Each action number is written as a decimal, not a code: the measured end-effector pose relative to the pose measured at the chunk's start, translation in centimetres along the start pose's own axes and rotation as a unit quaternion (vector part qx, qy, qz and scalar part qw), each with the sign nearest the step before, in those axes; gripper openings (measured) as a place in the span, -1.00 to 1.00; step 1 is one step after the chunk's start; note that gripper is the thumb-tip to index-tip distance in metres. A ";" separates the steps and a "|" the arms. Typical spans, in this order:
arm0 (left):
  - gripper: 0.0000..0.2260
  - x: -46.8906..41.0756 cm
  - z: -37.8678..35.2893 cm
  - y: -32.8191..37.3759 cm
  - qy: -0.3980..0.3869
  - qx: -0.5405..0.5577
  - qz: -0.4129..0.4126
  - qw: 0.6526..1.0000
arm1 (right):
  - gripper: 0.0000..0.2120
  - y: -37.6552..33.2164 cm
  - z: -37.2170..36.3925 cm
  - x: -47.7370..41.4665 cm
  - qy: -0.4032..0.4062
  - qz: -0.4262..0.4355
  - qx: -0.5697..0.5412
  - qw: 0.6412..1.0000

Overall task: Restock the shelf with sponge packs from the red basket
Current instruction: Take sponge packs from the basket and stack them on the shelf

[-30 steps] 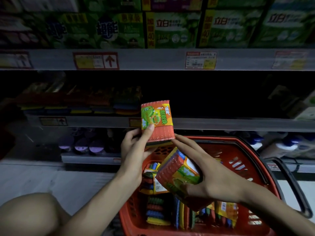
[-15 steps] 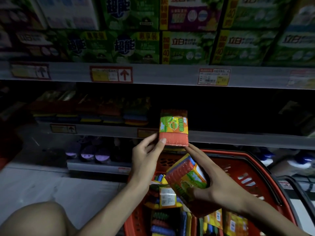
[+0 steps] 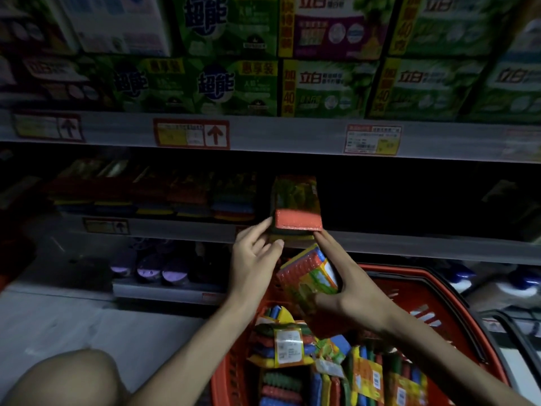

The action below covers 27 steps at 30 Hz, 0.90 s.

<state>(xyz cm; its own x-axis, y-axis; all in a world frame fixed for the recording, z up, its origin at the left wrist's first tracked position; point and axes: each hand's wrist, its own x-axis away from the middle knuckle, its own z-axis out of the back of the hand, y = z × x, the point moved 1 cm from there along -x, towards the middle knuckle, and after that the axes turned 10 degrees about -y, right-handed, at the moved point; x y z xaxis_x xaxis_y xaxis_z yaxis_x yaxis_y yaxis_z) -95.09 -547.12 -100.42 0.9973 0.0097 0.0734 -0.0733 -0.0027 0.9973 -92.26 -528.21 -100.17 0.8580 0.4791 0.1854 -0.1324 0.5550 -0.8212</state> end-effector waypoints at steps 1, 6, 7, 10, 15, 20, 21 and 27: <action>-0.56 -0.2 0.0 0.0 0.001 0.006 0.005 1.000 | -0.01 0.0 0.1 -0.4 0.004 0.005 0.005 1.000; -0.47 -1.1 -0.2 -0.1 -0.010 0.031 0.027 0.999 | 0.03 -0.3 0.4 -1.9 0.003 0.014 -0.009 1.000; -0.47 -1.3 -0.2 -0.2 -0.010 0.033 0.030 0.999 | 0.04 -0.4 0.5 -2.1 0.005 0.011 -0.005 1.000; -0.48 -1.7 -0.3 -0.2 -0.004 0.042 0.033 0.999 | 0.03 -0.4 0.9 -2.7 0.019 -0.002 0.017 1.000; -0.48 -2.4 -0.5 -0.2 0.016 0.017 0.035 0.999 | 0.01 -0.6 1.1 -3.5 0.021 -0.033 0.013 0.999; -0.49 -2.9 -0.8 -0.3 0.036 0.004 0.038 0.999 | 0.04 -0.6 1.1 -4.3 0.008 -0.049 0.029 0.998; -0.50 -2.8 -0.9 -0.2 0.041 -0.005 0.037 0.998 | 0.05 -0.6 1.0 -4.4 0.003 -0.050 0.036 0.998; -0.49 -2.7 -0.9 0.1 0.064 -0.042 0.037 0.996 | 0.04 -0.8 1.2 -5.1 -0.003 -0.055 0.014 0.998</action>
<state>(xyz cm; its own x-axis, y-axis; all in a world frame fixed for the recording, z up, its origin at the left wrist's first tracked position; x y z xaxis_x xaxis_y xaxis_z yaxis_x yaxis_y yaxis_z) -97.84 -546.29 -100.50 0.9802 0.1392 0.1410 -0.1524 0.0747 0.9855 -97.13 -530.33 -99.84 0.8655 0.4174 0.2770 -0.0514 0.6241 -0.7797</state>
